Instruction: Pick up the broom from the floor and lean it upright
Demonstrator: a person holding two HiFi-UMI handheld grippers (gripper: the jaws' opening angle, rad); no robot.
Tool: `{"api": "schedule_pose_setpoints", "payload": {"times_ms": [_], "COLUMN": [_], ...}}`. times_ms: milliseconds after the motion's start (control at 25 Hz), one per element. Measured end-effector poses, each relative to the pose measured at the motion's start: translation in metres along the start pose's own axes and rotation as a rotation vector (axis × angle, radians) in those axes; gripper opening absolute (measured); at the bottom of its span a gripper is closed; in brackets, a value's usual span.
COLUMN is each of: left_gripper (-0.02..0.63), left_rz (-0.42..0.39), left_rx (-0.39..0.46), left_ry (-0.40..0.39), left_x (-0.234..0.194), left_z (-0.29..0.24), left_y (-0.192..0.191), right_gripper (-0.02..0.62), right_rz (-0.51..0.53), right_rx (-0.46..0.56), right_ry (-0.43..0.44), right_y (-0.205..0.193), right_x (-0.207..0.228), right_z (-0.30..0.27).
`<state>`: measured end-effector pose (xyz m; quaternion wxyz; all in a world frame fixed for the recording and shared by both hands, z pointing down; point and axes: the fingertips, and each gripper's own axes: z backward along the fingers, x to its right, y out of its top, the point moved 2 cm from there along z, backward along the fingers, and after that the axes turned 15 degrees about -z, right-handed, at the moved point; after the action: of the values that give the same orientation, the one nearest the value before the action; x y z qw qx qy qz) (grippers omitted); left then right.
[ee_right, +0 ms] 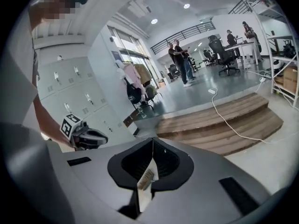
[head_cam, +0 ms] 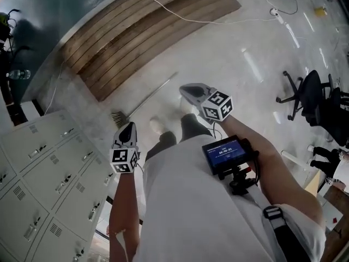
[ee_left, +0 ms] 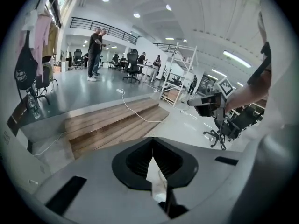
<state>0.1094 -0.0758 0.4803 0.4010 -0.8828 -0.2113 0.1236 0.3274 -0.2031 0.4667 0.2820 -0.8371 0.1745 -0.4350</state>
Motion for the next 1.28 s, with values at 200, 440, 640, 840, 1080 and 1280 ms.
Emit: {"api": "schedule_pose_setpoints", "payload": {"times_ms": [200, 440, 640, 840, 1080, 1280], "left_gripper": [0.008, 0.008, 0.008, 0.008, 0.008, 0.008], "left_rz": [-0.041, -0.078, -0.075, -0.091, -0.130, -0.194], "left_rx": [-0.079, -0.124, -0.143, -0.235, -0.270, -0.282], "left_ry": [-0.075, -0.119, -0.129, -0.057, -0.117, -0.159], "left_x": [0.009, 0.021, 0.033, 0.000, -0.006, -0.004], "left_z": [-0.033, -0.067, -0.093, -0.171, -0.244, -0.301], "left_y": [-0.030, -0.046, -0.054, -0.106, -0.167, -0.222], "right_gripper": [0.017, 0.017, 0.017, 0.017, 0.017, 0.017], "right_rz": [-0.003, 0.089, 0.126, 0.105, 0.089, 0.084], "right_rx": [-0.063, -0.159, -0.207, -0.207, -0.200, -0.174], "right_ry": [-0.010, 0.040, 0.038, 0.055, 0.056, 0.059], "right_y": [-0.026, -0.023, -0.015, -0.040, -0.081, -0.113], "right_x": [0.029, 0.051, 0.072, 0.142, 0.190, 0.222], "right_z": [-0.013, -0.038, -0.036, -0.081, -0.122, -0.168]}}
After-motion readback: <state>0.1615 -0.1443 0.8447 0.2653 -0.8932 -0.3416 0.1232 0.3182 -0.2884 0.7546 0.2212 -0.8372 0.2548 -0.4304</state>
